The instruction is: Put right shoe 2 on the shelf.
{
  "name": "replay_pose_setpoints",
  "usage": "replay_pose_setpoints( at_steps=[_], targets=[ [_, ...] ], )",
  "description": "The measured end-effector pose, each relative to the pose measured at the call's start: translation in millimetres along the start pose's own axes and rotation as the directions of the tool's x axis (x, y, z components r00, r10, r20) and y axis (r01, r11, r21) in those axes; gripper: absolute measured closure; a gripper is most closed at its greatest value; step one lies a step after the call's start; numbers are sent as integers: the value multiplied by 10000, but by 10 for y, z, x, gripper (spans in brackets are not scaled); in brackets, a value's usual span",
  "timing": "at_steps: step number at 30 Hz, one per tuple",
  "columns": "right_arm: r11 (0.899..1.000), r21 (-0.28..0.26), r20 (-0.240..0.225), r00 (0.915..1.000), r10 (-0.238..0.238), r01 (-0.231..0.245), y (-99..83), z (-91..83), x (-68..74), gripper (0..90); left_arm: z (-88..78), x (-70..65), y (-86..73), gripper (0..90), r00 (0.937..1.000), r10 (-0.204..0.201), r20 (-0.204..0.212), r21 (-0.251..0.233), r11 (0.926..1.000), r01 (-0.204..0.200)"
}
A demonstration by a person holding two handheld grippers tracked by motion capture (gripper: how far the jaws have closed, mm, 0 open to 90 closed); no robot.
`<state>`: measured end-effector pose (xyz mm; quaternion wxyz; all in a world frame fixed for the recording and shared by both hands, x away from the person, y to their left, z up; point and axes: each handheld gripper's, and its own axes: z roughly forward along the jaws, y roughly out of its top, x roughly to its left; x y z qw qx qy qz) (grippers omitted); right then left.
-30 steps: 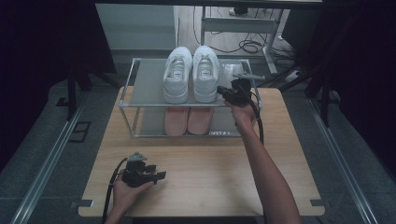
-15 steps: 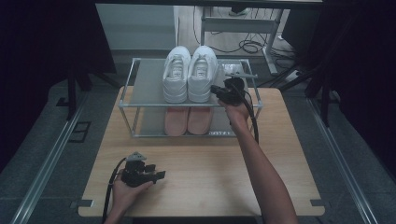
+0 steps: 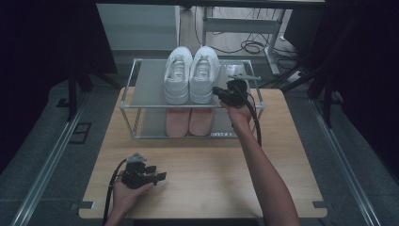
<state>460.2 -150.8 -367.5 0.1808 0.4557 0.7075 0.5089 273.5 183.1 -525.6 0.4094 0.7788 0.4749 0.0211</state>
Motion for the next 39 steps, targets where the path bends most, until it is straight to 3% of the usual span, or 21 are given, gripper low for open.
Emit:
replay_pose_setpoints(
  at_steps=[13, 24, 31, 39],
  targets=[
    [9996, -289, -165, 9999, 40, -44, -50, -212, -109, 844, -1, 15, 6, 401, 10000, -66, -22, -36, 10000, 66],
    [9962, -691, -545, 9969, -570, 532, -150, -482, -141, 718, 1, 14, 6, 401, 9999, -89, -98, -26, 10000, 88],
    [9928, -800, -725, 9928, -949, 891, -312, -705, -188, 673, -14, 20, 3, 401, 9999, -63, -112, -60, 10000, 62],
    [9920, -822, -790, 9917, -1019, 954, -577, -968, -251, 638, -51, -13, -9, 402, 9999, 15, -122, -161, 9999, -17]
  ],
)
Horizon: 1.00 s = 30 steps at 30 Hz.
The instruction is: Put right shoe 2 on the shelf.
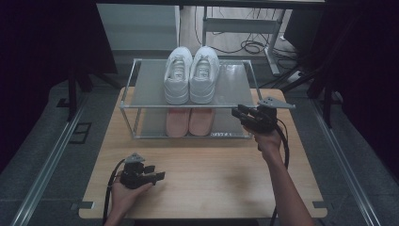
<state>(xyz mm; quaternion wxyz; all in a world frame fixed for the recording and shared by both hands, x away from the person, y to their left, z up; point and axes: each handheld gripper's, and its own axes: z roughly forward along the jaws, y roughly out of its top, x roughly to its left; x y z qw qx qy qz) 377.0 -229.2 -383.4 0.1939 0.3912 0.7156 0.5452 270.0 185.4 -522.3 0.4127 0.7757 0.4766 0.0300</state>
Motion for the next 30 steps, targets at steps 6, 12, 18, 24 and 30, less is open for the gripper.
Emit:
replay_pose_setpoints(
  at_steps=[6, 12, 18, 24, 30],
  targets=[
    [9997, 228, 2, 9999, -112, 112, -334, -147, -18, 611, 7, 16, 4, 402, 10000, 9, -22, -53, 10000, -9],
    [9978, 656, 48, 10000, 32, -35, -677, -234, -83, 599, 30, 23, 2, 401, 10000, 19, -63, 8, 10000, -19],
    [9955, 936, 81, 9999, 138, -145, -958, -281, -117, 594, 15, 23, 2, 400, 10000, 1, -79, -80, 10000, -2],
    [9922, 1217, 111, 9996, 250, -262, -1152, -277, -135, 590, 8, 33, 2, 399, 9999, 5, -141, -137, 9999, -7],
    [9896, 1396, 183, 9993, 328, -351, -1227, -264, -163, 588, -4, 35, 1, 398, 9999, 14, -149, -198, 9998, -17]
  ],
)
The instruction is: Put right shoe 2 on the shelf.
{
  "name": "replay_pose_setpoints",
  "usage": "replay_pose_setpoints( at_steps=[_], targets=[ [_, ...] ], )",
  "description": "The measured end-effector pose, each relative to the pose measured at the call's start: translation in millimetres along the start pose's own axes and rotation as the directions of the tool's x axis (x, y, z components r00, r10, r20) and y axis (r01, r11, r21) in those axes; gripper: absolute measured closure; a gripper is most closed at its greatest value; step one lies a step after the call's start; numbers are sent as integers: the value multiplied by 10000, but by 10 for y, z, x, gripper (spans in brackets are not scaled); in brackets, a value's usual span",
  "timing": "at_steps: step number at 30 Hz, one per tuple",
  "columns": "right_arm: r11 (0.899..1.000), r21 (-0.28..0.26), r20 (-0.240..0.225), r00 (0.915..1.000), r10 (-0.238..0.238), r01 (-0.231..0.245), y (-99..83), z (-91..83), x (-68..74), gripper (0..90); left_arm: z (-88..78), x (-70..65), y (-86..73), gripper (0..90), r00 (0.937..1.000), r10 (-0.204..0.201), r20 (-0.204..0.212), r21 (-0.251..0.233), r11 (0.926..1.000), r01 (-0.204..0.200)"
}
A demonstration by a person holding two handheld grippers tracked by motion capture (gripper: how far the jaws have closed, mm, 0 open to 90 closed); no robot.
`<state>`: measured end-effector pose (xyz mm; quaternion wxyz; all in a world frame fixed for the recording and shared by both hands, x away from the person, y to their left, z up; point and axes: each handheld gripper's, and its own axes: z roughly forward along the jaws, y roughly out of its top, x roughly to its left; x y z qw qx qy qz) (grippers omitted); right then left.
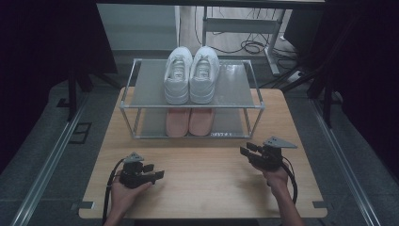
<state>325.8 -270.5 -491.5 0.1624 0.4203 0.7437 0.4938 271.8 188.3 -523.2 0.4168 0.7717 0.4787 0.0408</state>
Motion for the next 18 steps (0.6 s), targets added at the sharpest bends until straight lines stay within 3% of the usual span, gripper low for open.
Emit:
replay_pose_setpoints(
  at_steps=[18],
  targets=[
    [9995, -288, -129, 9999, 83, -87, -22, -52, 10, 557, 14, 16, 6, 396, 10000, -79, -57, 5, 10000, 79]
  ],
)
